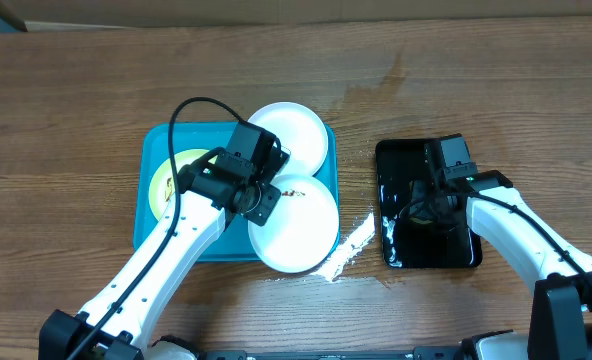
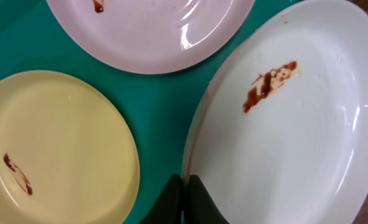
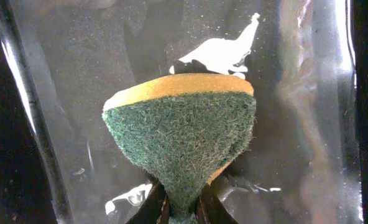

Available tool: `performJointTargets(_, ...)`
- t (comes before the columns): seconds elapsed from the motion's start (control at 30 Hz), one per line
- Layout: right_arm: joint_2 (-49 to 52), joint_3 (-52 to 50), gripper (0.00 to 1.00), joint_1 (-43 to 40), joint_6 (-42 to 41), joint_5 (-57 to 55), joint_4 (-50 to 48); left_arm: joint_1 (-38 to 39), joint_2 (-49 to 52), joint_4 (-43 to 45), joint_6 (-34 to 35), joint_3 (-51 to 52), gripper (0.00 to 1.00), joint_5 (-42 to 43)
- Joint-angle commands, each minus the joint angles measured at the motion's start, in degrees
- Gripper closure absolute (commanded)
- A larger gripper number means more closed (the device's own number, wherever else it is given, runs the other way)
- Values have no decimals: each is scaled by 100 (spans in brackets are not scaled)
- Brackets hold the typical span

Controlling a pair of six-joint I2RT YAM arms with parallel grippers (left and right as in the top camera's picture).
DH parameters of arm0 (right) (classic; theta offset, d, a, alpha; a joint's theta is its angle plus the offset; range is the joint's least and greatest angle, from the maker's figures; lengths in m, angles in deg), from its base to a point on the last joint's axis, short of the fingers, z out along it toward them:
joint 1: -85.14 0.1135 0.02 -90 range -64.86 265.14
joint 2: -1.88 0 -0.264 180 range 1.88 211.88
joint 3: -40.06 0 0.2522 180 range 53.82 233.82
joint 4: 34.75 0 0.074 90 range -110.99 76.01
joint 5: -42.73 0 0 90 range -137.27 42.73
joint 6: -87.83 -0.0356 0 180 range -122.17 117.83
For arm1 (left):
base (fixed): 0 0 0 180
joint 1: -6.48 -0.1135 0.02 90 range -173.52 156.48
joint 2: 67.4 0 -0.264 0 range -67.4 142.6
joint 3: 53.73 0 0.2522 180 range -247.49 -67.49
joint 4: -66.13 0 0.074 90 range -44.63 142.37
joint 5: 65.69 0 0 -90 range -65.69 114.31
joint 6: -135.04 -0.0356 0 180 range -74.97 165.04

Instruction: Clean dirty plates on tray and stack at the side

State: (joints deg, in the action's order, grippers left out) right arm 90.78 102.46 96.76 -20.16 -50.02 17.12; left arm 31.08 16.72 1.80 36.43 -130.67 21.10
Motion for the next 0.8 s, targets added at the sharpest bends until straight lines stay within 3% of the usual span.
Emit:
performJointTargets(0.0,20,170,89,-13,-7,28,-52,-22,258,26,-1027,-105,94,-24)
performJointTargets(0.17,20,170,87,-13,-4,28,-57,-22,590,258,-1368,-105,89,-39)
performJointTargets(0.27,20,170,86,-13,-4,28,-57,-22,704,426,-1366,-105,60,-37)
performJointTargets(0.33,20,168,83,-13,-4,28,-72,-22,717,570,-1294,-105,30,-31)
performJointTargets(0.37,20,168,83,-13,-4,28,-76,-22,717,658,-1147,-109,26,-28)
performJointTargets(0.47,20,170,82,-13,-4,26,-76,-35,667,654,-225,-249,24,103)
performJointTargets(0.63,20,168,80,-13,-4,26,-76,-68,557,-507,1276,-667,20,1692)
performJointTargets(0.77,20,168,79,-13,-2,26,-74,-55,557,-1436,2551,-557,20,1657)
